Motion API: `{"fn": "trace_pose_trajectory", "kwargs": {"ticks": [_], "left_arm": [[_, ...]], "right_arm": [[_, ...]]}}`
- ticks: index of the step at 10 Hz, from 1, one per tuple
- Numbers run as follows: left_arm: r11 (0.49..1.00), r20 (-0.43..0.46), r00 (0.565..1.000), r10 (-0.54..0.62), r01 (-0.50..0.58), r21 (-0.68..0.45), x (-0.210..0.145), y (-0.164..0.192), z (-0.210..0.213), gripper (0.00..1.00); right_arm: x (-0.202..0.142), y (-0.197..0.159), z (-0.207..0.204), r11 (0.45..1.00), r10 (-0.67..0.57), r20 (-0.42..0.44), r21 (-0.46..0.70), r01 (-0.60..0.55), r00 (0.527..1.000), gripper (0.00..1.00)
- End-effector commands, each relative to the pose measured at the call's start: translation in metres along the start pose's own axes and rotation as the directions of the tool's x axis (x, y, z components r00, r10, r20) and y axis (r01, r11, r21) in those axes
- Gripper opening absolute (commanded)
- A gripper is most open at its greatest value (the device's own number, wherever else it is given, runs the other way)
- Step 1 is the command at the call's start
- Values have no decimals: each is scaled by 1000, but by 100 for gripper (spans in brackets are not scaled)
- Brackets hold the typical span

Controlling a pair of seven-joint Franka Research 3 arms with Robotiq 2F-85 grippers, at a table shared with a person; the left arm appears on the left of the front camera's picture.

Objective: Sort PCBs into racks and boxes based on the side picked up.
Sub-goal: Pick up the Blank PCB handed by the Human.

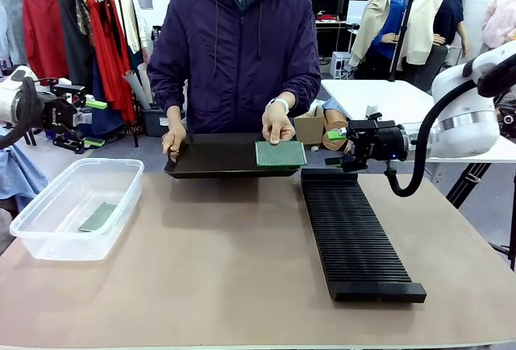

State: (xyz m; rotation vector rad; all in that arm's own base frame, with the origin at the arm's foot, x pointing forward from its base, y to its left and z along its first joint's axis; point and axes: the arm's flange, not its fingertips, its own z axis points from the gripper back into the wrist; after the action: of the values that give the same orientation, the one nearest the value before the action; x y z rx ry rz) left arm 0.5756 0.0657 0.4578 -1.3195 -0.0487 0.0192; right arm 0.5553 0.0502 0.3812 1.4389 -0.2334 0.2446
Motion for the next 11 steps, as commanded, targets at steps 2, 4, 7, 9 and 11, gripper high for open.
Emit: {"fn": "trace_pose_trajectory", "kwargs": {"ticks": [2, 4, 7, 9, 11], "left_arm": [[1000, 7, 1000, 7, -7, 4, -1, -2, 1, 100], [1000, 7, 1000, 7, -7, 4, -1, -2, 1, 100], [1000, 7, 1000, 7, -7, 4, -1, -2, 1, 100], [1000, 7, 1000, 7, -7, 4, -1, -2, 1, 100], [1000, 7, 1000, 7, -7, 4, -1, -2, 1, 100]], "right_arm": [[10, -5, -23, 999, 44, 27, 16, -45, 999, 100], [12, -11, -38, 999, 34, 52, 12, -34, 998, 100], [18, -14, -57, 999, 37, 71, 27, -39, 997, 100], [24, -15, -64, 999, 35, 55, 37, -37, 998, 100], [29, -16, -70, 999, 37, 44, 33, -39, 998, 96]]}}
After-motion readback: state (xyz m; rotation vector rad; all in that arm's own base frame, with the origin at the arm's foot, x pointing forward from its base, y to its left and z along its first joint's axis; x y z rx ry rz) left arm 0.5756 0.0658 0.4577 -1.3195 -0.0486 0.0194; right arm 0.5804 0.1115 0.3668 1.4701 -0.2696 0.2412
